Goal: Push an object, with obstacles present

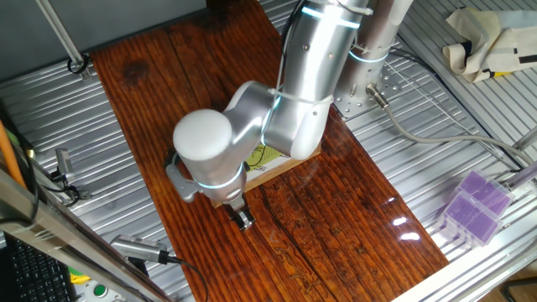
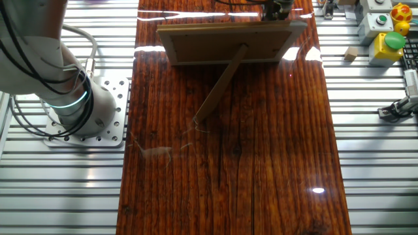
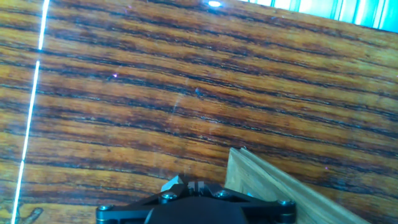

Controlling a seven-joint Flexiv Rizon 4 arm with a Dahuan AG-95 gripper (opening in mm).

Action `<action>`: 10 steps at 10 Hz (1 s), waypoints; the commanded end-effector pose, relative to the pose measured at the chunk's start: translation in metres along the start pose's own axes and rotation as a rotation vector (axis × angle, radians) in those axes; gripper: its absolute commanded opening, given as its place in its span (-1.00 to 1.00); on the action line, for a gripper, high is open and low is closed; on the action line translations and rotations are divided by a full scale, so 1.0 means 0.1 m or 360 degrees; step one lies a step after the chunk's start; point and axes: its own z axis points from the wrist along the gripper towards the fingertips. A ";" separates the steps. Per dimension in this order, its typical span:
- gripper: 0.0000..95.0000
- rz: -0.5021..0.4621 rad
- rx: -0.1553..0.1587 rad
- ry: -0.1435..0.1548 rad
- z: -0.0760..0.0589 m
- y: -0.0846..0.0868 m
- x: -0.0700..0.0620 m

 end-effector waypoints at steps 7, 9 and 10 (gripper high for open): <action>-1.00 -0.0163 0.0134 0.0021 -0.10 0.02 -0.01; -1.00 -0.0183 0.0126 0.0039 -0.28 -0.10 -0.06; -1.00 -0.0196 0.0125 0.0053 -0.37 -0.16 -0.11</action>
